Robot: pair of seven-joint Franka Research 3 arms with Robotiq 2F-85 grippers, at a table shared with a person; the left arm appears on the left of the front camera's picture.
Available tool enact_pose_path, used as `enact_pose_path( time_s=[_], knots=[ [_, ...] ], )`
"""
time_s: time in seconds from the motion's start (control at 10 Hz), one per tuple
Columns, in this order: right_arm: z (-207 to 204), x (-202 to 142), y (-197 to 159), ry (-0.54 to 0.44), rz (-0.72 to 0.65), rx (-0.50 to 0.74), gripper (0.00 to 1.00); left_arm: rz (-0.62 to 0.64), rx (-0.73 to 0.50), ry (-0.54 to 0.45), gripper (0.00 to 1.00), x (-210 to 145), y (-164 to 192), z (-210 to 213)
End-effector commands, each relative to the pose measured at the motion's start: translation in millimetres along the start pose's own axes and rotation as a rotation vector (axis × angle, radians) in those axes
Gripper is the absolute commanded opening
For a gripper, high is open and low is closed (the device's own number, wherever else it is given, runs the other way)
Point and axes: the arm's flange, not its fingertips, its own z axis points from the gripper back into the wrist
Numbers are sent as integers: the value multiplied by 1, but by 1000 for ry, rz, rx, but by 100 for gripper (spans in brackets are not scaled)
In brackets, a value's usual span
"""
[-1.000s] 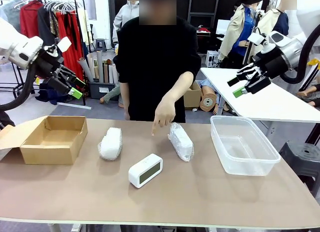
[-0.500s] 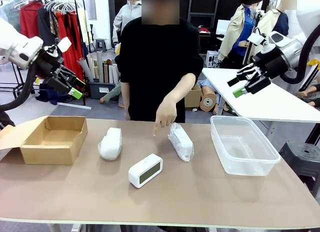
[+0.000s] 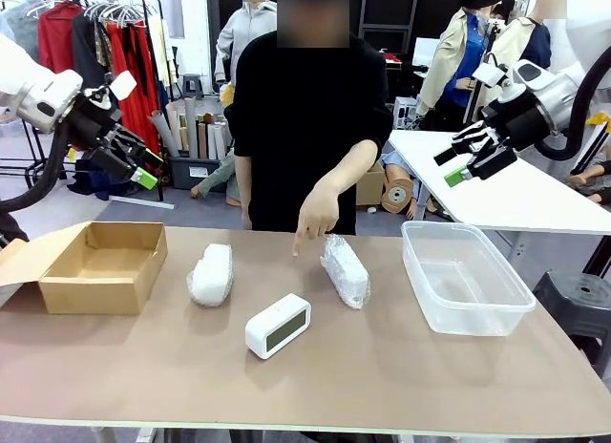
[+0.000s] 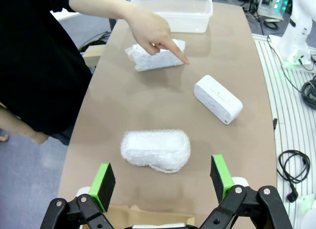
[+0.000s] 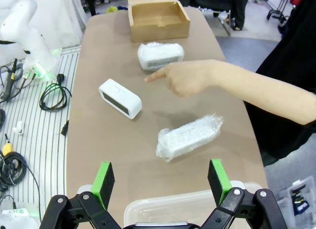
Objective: Separate and place wrapped and unwrapped clocks.
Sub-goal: Pick up the Digital clock indicated by the person.
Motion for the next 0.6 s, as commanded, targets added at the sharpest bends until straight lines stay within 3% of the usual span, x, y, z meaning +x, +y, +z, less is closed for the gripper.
enact_pose_path(
  time_s=[0.0, 0.2, 0.5],
  knots=[
    [1, 1, 0, 0, 3, -4, 100, 8, 3, -4, 100, 1, 0, 1],
    [-13, 4, 16, -19, 1, -3, 100, 8, 3, -4, 100, 1, 0, 1],
    [-31, 43, 44, 22, 5, -11, 100, 8, 3, -4, 100, 1, 0, 1]
  ],
)
